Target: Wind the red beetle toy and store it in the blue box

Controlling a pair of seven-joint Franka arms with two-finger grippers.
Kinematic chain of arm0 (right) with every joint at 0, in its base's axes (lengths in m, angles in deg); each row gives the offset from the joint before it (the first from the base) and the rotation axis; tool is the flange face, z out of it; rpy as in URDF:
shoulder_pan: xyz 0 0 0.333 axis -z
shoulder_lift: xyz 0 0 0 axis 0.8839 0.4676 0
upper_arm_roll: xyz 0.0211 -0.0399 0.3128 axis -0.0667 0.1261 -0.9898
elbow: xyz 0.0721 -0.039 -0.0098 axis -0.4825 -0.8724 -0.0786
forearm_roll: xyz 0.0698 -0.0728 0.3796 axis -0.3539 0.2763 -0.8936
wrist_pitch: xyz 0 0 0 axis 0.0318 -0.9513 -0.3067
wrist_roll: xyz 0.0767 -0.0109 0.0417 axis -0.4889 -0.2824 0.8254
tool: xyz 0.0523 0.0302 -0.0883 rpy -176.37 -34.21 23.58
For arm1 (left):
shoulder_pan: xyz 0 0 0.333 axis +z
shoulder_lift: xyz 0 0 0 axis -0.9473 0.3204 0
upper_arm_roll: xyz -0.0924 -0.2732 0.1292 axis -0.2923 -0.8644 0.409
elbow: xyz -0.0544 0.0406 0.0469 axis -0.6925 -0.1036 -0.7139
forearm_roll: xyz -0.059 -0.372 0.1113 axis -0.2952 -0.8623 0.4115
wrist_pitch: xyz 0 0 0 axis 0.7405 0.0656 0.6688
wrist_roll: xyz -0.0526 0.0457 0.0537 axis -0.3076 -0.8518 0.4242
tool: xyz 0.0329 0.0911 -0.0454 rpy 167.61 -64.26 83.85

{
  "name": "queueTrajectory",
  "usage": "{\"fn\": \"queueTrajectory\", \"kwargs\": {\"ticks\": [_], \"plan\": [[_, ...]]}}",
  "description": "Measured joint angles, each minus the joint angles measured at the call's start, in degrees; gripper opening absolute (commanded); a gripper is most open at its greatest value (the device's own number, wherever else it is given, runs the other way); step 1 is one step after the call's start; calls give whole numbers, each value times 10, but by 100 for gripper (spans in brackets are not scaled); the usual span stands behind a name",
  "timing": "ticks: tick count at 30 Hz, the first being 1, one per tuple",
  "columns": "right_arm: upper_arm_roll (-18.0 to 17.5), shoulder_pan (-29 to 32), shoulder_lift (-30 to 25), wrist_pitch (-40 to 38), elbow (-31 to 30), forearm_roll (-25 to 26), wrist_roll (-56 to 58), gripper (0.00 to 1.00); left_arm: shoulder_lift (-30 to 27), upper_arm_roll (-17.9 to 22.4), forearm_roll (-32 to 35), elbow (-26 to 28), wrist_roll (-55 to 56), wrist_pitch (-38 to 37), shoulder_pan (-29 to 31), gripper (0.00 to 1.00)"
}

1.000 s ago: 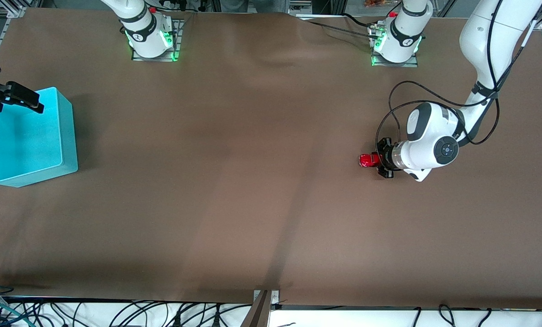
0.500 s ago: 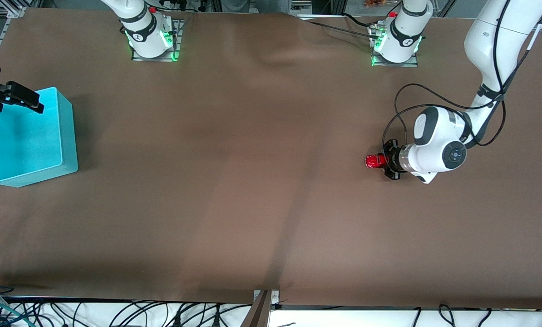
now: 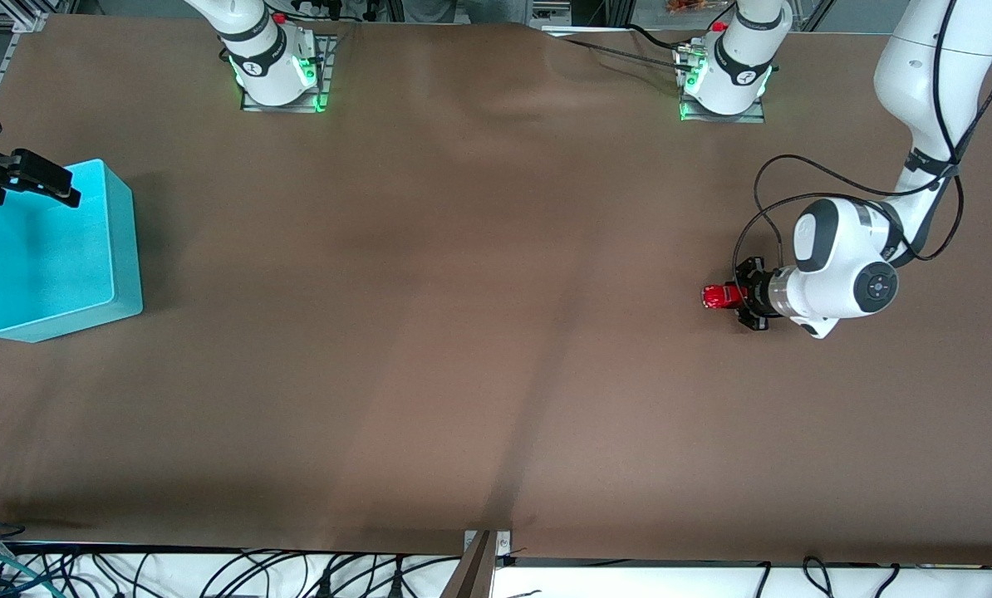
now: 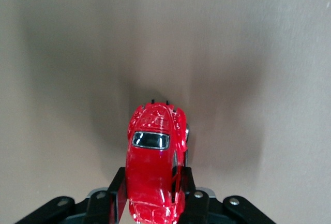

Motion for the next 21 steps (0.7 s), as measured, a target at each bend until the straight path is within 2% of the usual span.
{"fn": "queueTrajectory", "kwargs": {"ticks": [21], "plan": [[0, 0, 0, 0, 0, 0, 0, 100, -2, 20, 8, -2, -39, -2, 27, 0]]}}
